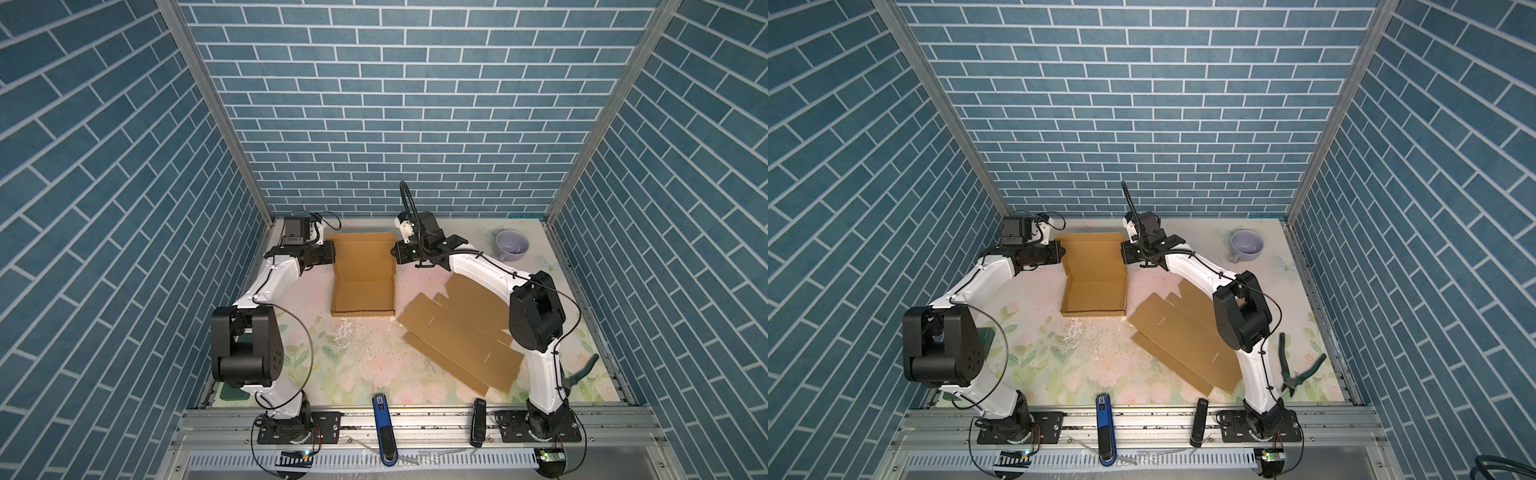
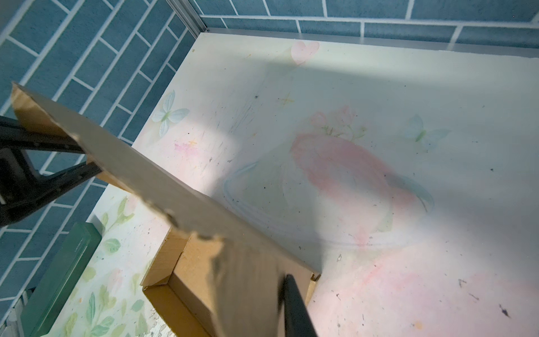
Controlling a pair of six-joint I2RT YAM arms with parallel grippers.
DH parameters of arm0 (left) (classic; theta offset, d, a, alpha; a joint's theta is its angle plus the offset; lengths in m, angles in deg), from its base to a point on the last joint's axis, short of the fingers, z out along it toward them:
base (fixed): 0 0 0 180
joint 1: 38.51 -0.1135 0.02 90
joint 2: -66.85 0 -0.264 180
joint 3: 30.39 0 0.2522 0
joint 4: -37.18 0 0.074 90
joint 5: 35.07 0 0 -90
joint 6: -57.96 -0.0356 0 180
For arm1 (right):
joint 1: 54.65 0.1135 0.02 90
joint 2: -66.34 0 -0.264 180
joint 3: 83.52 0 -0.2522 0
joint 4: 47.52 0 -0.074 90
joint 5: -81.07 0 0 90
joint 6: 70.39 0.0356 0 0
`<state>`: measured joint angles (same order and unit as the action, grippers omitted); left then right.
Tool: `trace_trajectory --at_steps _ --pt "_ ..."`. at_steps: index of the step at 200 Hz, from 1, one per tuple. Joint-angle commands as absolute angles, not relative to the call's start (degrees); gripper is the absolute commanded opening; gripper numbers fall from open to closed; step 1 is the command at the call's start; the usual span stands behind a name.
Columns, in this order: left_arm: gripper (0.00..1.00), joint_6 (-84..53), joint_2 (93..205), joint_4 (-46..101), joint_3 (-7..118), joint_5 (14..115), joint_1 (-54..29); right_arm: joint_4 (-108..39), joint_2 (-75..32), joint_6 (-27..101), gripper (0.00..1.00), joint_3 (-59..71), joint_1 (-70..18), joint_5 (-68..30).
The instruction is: Fold the paper box
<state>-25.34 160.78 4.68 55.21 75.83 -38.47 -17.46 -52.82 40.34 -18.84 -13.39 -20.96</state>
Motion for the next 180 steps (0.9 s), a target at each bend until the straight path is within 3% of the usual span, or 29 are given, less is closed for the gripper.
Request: trace_trajectory --at_steps 1,61,180 --pt "0.09 -23.99 158.98 4.88 53.75 77.15 -37.46 -17.54 -53.81 40.13 0.11 -21.27 -12.21 -20.59" --pt "0.03 -22.01 157.31 4.7 51.45 74.83 -35.89 -17.5 -53.81 39.85 0.1 -20.6 -10.94 -19.12" --pt "0.02 -14.17 145.08 15.6 34.31 65.1 -32.93 -23.46 -51.06 37.43 0.09 -11.26 -5.81 -11.5"
